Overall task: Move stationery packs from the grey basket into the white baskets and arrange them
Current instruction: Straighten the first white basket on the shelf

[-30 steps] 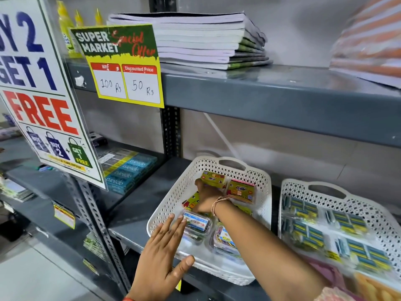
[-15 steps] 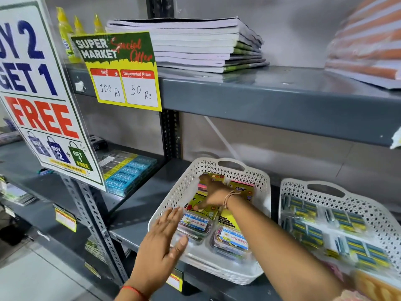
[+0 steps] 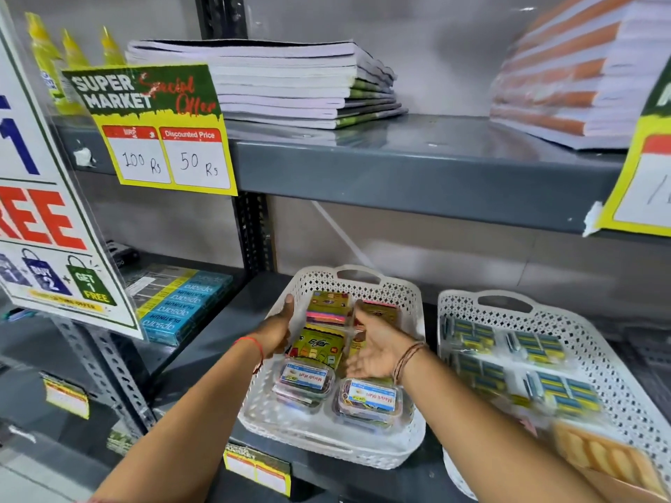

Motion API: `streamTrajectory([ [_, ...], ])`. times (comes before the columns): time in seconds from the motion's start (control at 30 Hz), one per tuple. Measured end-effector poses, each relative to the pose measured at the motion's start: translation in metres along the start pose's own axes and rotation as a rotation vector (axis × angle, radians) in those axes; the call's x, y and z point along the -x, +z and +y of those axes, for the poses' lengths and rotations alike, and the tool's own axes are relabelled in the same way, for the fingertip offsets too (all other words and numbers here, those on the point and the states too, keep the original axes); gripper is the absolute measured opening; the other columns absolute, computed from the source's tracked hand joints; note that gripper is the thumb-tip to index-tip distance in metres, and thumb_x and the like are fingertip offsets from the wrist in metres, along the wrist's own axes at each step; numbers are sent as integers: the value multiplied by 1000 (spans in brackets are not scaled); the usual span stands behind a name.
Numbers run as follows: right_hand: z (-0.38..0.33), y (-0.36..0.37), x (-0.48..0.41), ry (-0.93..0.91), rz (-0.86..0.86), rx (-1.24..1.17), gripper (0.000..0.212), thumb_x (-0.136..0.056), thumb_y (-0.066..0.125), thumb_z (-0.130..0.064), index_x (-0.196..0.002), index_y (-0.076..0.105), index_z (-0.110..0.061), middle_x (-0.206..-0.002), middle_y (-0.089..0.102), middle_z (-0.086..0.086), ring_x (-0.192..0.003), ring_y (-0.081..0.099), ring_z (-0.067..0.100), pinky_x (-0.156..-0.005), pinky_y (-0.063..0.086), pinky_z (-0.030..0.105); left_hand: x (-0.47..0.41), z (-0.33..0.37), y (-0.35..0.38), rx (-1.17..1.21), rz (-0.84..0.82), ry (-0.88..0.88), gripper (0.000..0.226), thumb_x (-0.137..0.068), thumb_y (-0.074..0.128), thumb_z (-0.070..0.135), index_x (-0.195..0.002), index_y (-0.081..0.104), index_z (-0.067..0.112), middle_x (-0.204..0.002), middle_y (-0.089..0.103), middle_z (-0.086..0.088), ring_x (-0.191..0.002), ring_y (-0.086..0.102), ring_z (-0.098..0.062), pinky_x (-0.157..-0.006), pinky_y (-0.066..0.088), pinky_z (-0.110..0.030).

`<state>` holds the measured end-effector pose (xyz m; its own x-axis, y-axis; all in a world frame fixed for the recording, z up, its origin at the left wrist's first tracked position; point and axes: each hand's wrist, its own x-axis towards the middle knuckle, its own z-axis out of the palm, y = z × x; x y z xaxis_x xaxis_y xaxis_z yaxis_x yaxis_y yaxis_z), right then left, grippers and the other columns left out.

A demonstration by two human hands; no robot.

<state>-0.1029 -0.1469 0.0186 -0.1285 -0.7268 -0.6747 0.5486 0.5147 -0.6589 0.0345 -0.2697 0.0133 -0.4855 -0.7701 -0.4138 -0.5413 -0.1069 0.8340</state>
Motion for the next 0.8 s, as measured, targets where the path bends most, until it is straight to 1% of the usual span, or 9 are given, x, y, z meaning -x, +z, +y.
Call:
streamTrajectory([
  [0.13,3,5,-5,29,-14,-46,85,-84,37,-68,-138,30,-3,-141,40,30,-132,39,41,-112,27,47,-7,3,-4,7,-32,-121,112,-73,9,79,-96,56,-20,-89,56,-46,-38,37,-19,-37,26,-18],
  [0.23,4,6,-8,44,-23,-91,85,-84,35,-67,-138,31,-2,-137,43,29,-131,40,40,-111,28,49,-4,2,-6,32,-79,-172,85,-69,3,83,-54,42,9,-53,40,-10,-35,28,-14,-36,20,-17],
  [0.37,3,8,-7,40,17,-78,90,-84,34,-68,-144,19,-3,-146,31,30,-136,31,40,-114,21,49,-2,1,-7,76,-118,-180,78,-69,2,82,-55,36,13,-64,36,-8,-51,32,-19,-48,24,-28],
  [0.47,-4,6,3,15,15,-37,90,-86,31,-67,-146,10,-4,-147,24,34,-138,25,44,-116,15,49,2,0,-8,111,-115,-166,79,-69,6,82,-53,37,11,-62,35,-8,-45,38,-18,-44,32,-27],
  [0.6,-26,-17,23,-135,78,-13,90,-84,29,-69,-148,0,-14,-146,20,40,-136,23,51,-118,12,52,4,8,-2,52,28,39,71,-69,10,79,-54,42,18,-57,37,-6,-48,32,-16,-48,22,-26],
  [0.67,-29,-30,27,-166,136,-18,86,-83,30,-71,-147,16,-15,-149,23,30,-136,26,47,-116,15,53,2,19,5,143,31,90,82,-69,9,77,-70,57,10,-75,46,-11,-68,49,-21,-62,34,-28],
  [0.73,-25,-38,29,-156,141,-37,72,-83,33,-69,-129,48,-15,-143,42,18,-120,49,41,-100,36,55,2,28,20,253,-106,71,94,-80,7,70,-109,56,-5,-101,61,-16,-96,57,-29,-86,41,-35],
  [0.77,-22,-38,30,-136,142,-40,65,-82,35,-69,-113,58,-17,-132,53,15,-102,59,36,-83,46,50,5,31,30,261,-182,47,95,-81,6,70,-110,54,-7,-103,63,-15,-92,57,-29,-84,43,-36],
  [0.8,-18,-39,30,-107,153,-38,59,-81,36,-70,-103,59,-20,-118,59,12,-86,62,32,-69,46,42,9,33,41,236,-231,14,94,-79,6,72,-99,57,-4,-83,60,-12,-77,55,-26,-71,43,-33],
])
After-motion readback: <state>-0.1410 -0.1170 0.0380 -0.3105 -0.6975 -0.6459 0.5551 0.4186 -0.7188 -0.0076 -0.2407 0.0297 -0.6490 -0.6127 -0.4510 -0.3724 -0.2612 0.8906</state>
